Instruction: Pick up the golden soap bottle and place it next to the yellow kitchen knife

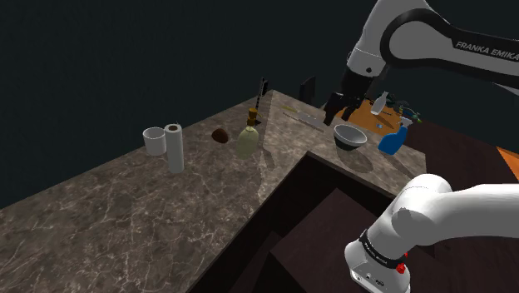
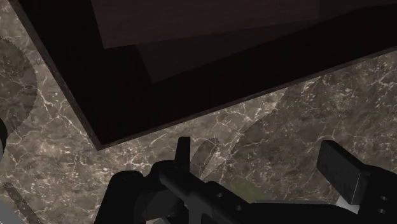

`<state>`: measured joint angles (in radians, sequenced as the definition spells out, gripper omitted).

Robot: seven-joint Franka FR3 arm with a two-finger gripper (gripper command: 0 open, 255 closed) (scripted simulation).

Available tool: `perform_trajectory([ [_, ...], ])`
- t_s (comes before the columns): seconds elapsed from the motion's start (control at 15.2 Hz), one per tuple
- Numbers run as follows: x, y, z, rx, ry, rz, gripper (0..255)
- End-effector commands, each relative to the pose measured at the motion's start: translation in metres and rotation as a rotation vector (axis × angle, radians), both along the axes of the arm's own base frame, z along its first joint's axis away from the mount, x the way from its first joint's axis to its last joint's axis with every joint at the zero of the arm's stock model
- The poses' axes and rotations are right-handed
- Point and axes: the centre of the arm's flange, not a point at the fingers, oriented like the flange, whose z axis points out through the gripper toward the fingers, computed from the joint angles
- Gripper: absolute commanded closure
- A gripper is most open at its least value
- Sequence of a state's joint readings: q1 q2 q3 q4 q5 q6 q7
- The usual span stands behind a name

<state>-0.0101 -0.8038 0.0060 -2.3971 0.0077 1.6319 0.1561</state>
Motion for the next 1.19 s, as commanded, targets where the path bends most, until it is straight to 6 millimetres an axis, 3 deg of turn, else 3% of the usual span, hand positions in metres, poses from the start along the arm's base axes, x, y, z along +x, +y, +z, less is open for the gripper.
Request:
perform_trajectory([
  [0.0, 0.0, 0.0, 0.0, 0.0, 0.0, 0.0, 0],
  [1.12, 0.211, 0.008, -0.067, 0.035, -0.017, -0.046, 0],
])
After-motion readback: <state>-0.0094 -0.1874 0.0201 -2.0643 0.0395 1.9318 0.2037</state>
